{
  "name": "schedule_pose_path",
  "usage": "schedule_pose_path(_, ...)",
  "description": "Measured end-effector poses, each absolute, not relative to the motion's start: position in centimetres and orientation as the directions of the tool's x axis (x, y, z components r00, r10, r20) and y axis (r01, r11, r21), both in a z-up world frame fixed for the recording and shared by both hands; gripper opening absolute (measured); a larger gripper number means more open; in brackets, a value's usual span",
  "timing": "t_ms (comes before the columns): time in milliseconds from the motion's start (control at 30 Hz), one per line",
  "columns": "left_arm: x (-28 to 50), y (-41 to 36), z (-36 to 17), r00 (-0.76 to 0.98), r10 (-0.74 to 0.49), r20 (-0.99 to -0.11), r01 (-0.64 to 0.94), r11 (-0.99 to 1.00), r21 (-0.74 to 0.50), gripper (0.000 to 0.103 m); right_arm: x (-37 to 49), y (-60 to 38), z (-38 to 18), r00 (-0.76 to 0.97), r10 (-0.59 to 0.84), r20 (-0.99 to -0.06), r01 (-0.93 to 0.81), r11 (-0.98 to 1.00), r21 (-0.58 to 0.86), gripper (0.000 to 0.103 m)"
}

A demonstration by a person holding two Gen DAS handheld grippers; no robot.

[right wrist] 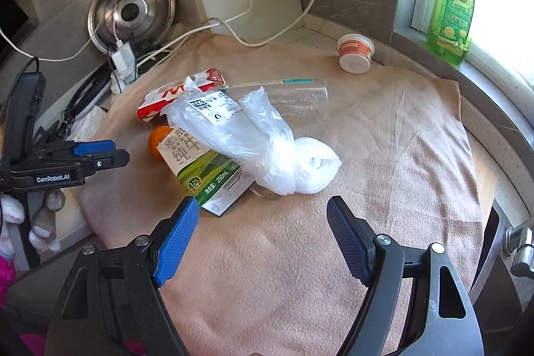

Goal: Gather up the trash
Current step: 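Grasp the orange with the left tool while the right tool grasps the plastic bag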

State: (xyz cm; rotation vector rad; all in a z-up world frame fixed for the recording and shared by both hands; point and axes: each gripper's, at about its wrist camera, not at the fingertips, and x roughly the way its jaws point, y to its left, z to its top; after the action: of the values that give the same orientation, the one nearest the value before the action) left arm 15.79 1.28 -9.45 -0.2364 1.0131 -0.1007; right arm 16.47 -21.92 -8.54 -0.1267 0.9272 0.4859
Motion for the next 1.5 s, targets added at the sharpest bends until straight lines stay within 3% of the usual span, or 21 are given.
schedule_pose_path(267, 18.5, 1.5, -10.4, 0.499, -0.19, -0.845, -0.056, 0.967, -0.25, 0.058, 17.8, -21.6, -9.0, 0.496, 0.336, -0.801, -0.463, 0.882, 0.083, 0.079)
schedule_pose_path(367, 19.1, 1.5, -10.9, 0.486, -0.183, -0.854, -0.057, 0.969, -0.24, 0.048, 18.1, -21.3, -9.2, 0.497, 0.327, -0.804, -0.467, 0.881, 0.069, 0.078)
schedule_pose_path(833, 21.0, 1.2, -12.3, 0.455, -0.2, -0.868, -0.046, 0.968, -0.247, 0.047, 20.3, -19.7, -10.1, 0.494, 0.29, -0.82, -0.498, 0.867, 0.006, 0.078)
schedule_pose_path(1133, 21.7, 1.1, -12.9, 0.448, -0.209, -0.869, -0.044, 0.966, -0.255, 0.034, 22.1, -19.3, -11.1, 0.477, 0.275, -0.835, -0.513, 0.858, -0.01, 0.075)
schedule_pose_path(1367, 21.7, 1.3, -12.8, 0.451, -0.217, -0.866, -0.037, 0.965, -0.261, 0.029, 22.7, -19.3, -10.8, 0.456, 0.307, -0.835, -0.516, 0.856, 0.033, 0.039)
schedule_pose_path(1500, 21.3, 1.1, -12.6, 0.457, -0.207, -0.865, -0.03, 0.968, -0.248, 0.029, 22.7, -19.5, -10.7, 0.46, 0.312, -0.831, -0.506, 0.862, 0.044, 0.03)
